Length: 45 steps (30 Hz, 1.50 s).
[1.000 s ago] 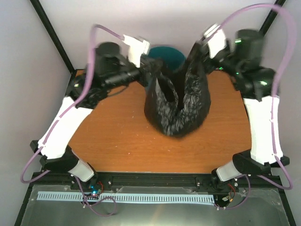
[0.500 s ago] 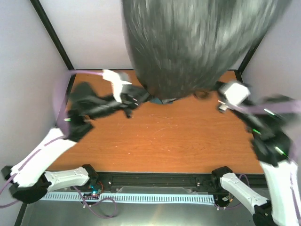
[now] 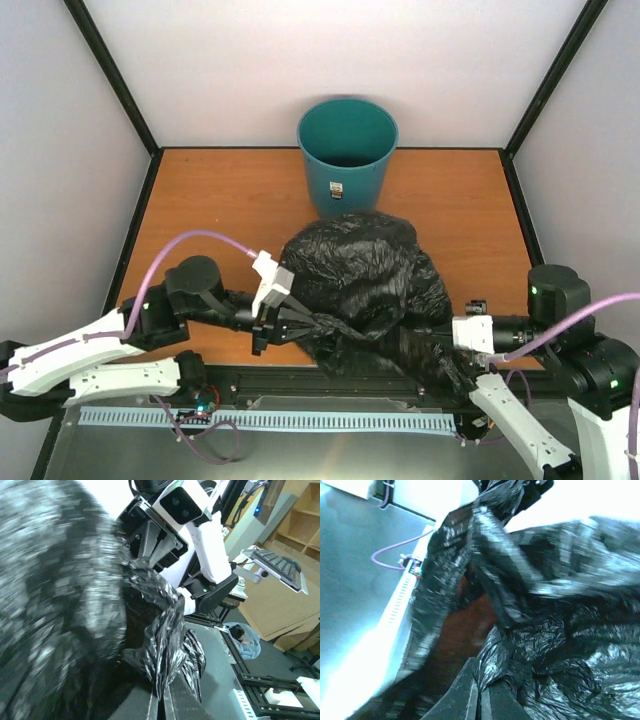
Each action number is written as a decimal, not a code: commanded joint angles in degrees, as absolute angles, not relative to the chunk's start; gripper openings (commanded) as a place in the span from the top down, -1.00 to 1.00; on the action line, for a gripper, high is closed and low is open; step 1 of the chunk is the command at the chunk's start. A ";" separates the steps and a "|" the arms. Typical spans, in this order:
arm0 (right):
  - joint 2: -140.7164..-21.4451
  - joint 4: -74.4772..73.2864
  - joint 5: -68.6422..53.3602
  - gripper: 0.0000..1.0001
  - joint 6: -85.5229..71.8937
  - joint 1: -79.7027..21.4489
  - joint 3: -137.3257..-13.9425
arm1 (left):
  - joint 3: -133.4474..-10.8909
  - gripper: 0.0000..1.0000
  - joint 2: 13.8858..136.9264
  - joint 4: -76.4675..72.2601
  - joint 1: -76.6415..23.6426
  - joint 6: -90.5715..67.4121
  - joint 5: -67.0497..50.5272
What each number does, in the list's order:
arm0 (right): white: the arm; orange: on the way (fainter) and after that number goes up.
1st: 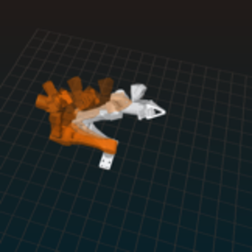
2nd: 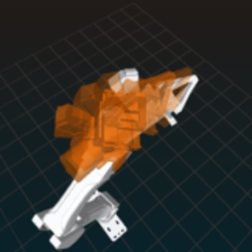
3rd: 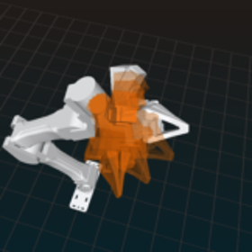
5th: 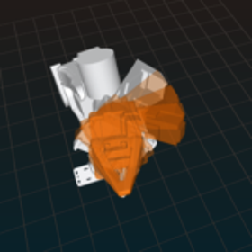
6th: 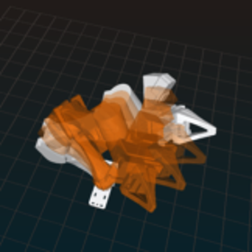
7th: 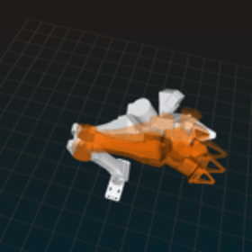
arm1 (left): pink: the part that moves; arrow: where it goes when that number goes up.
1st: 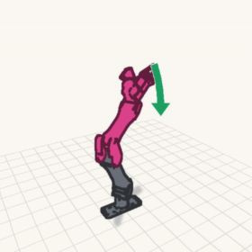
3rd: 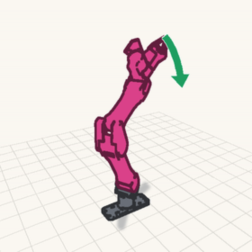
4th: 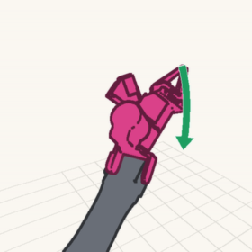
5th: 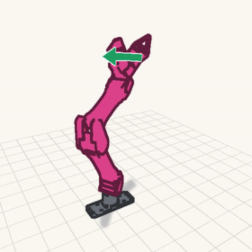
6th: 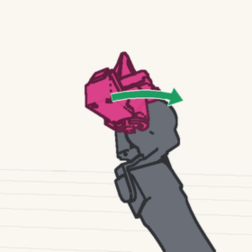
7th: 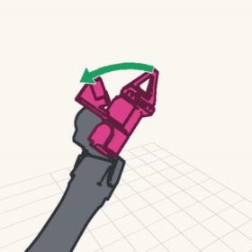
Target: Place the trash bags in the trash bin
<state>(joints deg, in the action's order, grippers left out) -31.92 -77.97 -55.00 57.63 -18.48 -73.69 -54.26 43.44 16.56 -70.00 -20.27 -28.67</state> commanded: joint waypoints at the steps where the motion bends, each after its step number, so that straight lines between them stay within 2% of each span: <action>1: -34.79 -83.00 -60.92 0.95 56.52 -18.63 -73.16 | -57.92 0.99 49.85 18.76 -71.40 -21.46 -28.65; 4: -35.43 -79.63 -58.27 0.94 52.74 -18.61 -73.06 | -60.81 0.99 53.63 19.50 -71.54 -19.75 -30.35; 9: -36.07 -68.90 -50.09 0.95 40.00 -18.63 -70.75 | -64.65 0.99 56.90 21.13 -71.54 -17.66 -26.32; 13: -38.16 -57.22 -34.21 0.95 29.53 -18.63 -69.17 | -72.22 0.99 60.51 28.58 -71.54 -20.62 -8.25; 17: -45.53 -51.09 -16.93 0.94 23.64 -18.55 -72.55 | -88.49 0.99 66.25 39.53 -71.48 -21.45 10.77; 20: -55.33 -53.58 -10.89 0.94 23.02 -18.54 -87.53 | -108.47 0.99 73.44 46.37 -71.37 -17.33 16.76; 23: -64.18 -56.68 -8.59 0.94 22.32 -18.54 -112.33 | -134.96 0.99 83.73 52.85 -71.37 -11.23 16.89; 25: -67.63 -56.52 -11.20 0.94 22.31 -18.54 -129.83 | -142.44 0.99 86.86 49.17 -71.37 -7.44 12.37; 27: -67.27 -53.79 -15.84 0.94 22.82 -18.54 -135.61 | -137.03 0.99 83.81 40.67 -71.37 -5.25 5.21; 29: -62.85 -49.53 -20.21 0.94 23.77 -18.54 -130.51 | -129.23 0.99 80.51 34.65 -71.38 -4.25 -1.41; 32: -52.88 -43.67 -22.90 0.94 25.66 -18.54 -111.10 | -116.54 0.99 76.89 31.82 -71.39 -3.06 -4.90; 36: -44.41 -41.39 -17.32 0.94 31.19 -18.54 -81.38 | -91.08 0.99 71.26 28.43 -71.45 -2.12 4.72; 38: -39.49 -38.79 -14.91 0.94 34.63 -18.56 -67.15 | -82.37 0.99 69.15 27.85 -71.52 -1.53 9.57; 41: -36.86 -42.05 -17.90 0.94 36.60 -18.58 -62.48 | -77.09 0.99 68.37 30.87 -71.54 -2.93 14.51; 45: -35.53 -47.82 -21.80 0.94 36.68 -18.50 -64.16 | -74.67 0.99 66.15 32.68 -71.63 -5.97 9.79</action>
<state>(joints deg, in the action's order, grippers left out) -41.65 -45.67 -17.74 34.13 -18.46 -59.59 -73.41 71.90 33.65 -70.89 -3.97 9.98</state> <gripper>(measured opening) 0.031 0.010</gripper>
